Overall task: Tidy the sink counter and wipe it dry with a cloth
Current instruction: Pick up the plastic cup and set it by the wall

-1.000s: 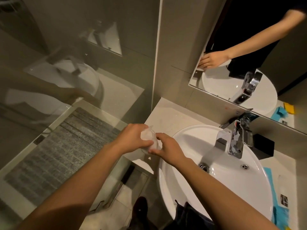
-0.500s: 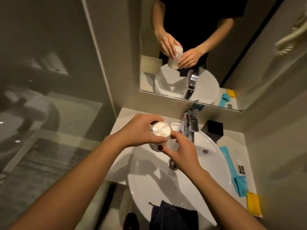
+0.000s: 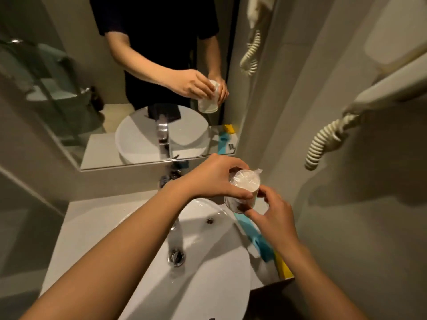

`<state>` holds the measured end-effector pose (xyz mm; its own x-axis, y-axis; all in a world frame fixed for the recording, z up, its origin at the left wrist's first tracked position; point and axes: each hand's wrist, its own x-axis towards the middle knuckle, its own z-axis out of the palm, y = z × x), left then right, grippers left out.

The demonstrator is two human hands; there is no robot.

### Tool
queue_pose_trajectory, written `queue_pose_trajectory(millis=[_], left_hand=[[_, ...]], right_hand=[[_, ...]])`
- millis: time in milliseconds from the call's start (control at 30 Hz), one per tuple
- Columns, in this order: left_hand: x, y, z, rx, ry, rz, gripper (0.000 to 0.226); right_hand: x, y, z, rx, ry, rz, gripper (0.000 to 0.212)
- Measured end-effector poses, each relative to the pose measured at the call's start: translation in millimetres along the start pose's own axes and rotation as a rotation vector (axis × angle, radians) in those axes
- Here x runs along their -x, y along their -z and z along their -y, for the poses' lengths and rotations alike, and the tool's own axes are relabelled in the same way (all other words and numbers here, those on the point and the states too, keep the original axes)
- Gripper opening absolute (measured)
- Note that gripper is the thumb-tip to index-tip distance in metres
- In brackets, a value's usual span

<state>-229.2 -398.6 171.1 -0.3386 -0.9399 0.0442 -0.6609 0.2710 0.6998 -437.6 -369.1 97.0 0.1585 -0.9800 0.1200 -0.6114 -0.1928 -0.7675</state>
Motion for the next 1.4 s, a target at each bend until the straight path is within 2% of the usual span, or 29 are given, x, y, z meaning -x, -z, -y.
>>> queue_pose_trajectory(millis=[133,300,567,767,1100,1300,1400], left_hand=[[-58.6,-25.9,11.1,0.002,-0.002,0.076,0.061],[-114.8,-55.6,42.7,0.001,0.032,0.131,0.061],[-171.7,-94.9,120.9,0.061,0.115,0.215,0.058],[-187.9,-121.1,163.3,0.097,0.175,0.236,0.06],[-195.7,-142.2,178.0,0.044,0.187,0.298,0.068],[-187.3,-140.0,169.4,0.015,0.203,0.265,0.072],[-174.8,-130.1,157.7,0.024,0.232,0.195,0.072]], right_hand=[[-30.8,3.8,-35.6,0.001,-0.117,-0.038,0.055],[-75.7,-17.7,-80.4,-0.056,-0.253,-0.009,0.054],[-120.4,-64.2,-143.9,-0.107,-0.279,0.044,0.043],[-135.8,-90.9,-176.6,-0.09,-0.29,0.058,0.041],[-141.0,-111.9,-205.8,-0.113,-0.311,0.041,0.036],[-137.2,-111.1,-203.6,-0.135,-0.315,0.034,0.043],[-127.9,-104.1,-194.7,-0.137,-0.313,0.016,0.049]])
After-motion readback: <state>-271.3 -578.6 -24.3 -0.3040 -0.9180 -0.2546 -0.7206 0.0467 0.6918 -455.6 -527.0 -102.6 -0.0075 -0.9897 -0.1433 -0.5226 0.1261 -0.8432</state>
